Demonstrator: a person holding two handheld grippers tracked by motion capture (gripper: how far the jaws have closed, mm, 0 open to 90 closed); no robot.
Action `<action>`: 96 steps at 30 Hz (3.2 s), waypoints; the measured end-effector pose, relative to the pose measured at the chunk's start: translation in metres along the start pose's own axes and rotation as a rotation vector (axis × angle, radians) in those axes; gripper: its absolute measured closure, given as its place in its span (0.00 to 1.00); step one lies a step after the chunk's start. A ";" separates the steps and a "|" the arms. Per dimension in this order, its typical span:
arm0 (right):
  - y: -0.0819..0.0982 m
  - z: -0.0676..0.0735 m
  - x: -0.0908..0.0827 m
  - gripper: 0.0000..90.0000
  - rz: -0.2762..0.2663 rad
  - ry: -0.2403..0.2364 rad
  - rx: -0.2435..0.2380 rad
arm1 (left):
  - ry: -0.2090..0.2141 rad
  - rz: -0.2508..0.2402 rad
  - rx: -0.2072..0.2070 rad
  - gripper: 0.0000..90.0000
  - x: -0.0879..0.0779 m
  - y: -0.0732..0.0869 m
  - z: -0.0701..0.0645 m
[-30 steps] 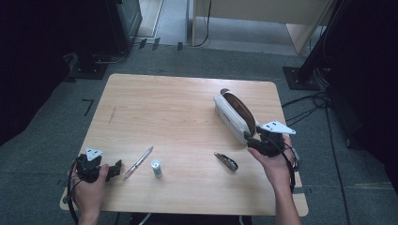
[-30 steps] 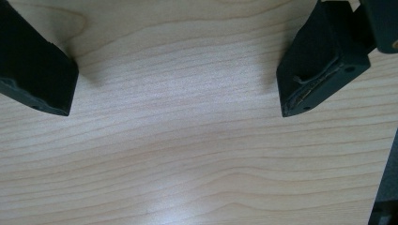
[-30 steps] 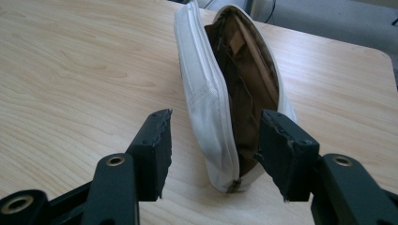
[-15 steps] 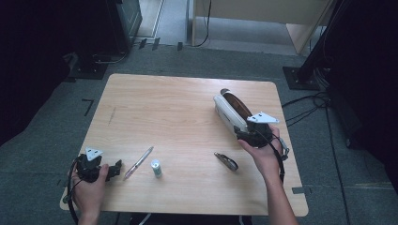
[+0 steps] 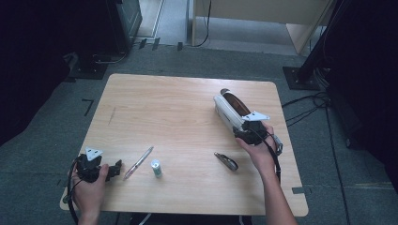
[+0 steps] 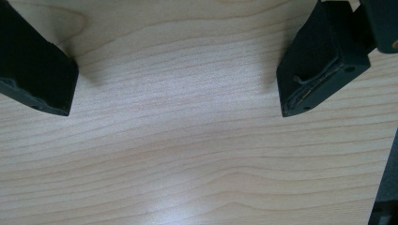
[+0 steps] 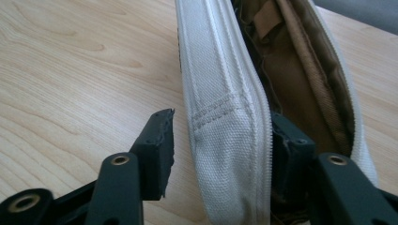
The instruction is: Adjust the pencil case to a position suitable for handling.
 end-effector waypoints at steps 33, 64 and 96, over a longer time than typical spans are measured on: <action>-0.018 0.039 -0.012 0.91 -0.072 -0.150 -0.195 | 0.000 0.000 0.000 0.00 0.000 0.000 0.000; -0.007 0.128 0.010 0.91 -0.052 -0.259 -0.361 | 0.001 -0.002 0.001 0.00 0.000 0.000 0.000; -0.002 0.104 -0.031 0.41 -0.137 -0.350 -0.151 | 0.001 -0.001 0.001 0.00 0.000 0.000 0.000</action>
Point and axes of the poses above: each handheld gripper's, and its own axes: x roughly forward along the jaws, y roughly out of its underside, z roughly to its left, the point moved 1 cm from there along x, roughly forward along the jaws, and after that the axes turned 7 degrees about x, right-handed, at the moved point
